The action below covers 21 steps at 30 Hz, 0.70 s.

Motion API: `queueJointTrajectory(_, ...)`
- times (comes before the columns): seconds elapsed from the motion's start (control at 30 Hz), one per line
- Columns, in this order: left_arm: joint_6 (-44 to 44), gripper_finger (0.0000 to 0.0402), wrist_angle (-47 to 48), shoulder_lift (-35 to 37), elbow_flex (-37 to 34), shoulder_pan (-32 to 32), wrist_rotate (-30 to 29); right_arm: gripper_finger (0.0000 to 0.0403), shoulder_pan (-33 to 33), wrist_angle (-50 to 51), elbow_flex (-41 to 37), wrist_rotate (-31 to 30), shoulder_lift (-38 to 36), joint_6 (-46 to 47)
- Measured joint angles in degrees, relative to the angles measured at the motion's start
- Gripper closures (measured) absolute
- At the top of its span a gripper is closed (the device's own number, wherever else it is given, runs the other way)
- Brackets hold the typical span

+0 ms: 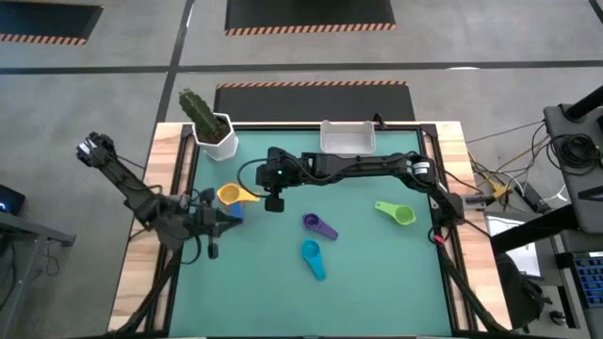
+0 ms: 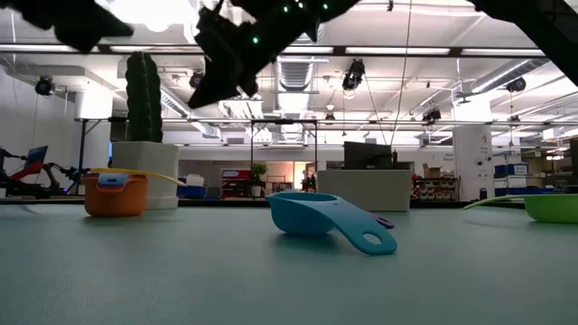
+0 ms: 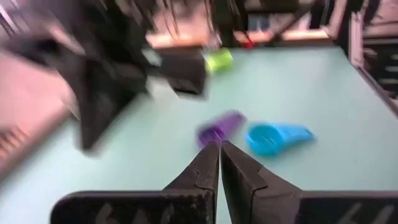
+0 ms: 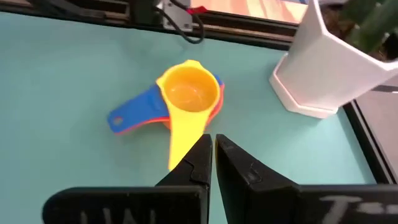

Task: Nest measuring cups in basket
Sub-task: Stack the yellow measuring cup on top of the blue measuring cup

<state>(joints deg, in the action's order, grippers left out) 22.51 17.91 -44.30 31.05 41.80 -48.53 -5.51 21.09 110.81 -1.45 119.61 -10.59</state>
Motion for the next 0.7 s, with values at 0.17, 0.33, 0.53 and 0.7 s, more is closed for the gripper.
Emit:
queueJointTrajectory(0.17,20.10,0.0402,11.44,-3.35,0.00,0.00,11.27,0.0394,-1.87,-8.11,-6.61,0.41,0.00,-0.57)
queueJointTrajectory(0.33,33.74,0.0402,19.79,-6.80,0.00,0.00,20.73,0.0394,-3.25,-18.36,-11.98,0.41,0.00,-0.55)
queueJointTrajectory(0.53,37.00,0.0402,26.16,-12.31,0.00,-0.60,20.82,0.0394,-3.63,-30.34,-17.51,2.89,0.00,0.56)
queueJointTrajectory(0.7,36.65,0.0402,27.17,-18.85,0.00,-2.74,20.60,0.0394,-3.63,-37.07,-20.48,4.04,0.11,1.70)
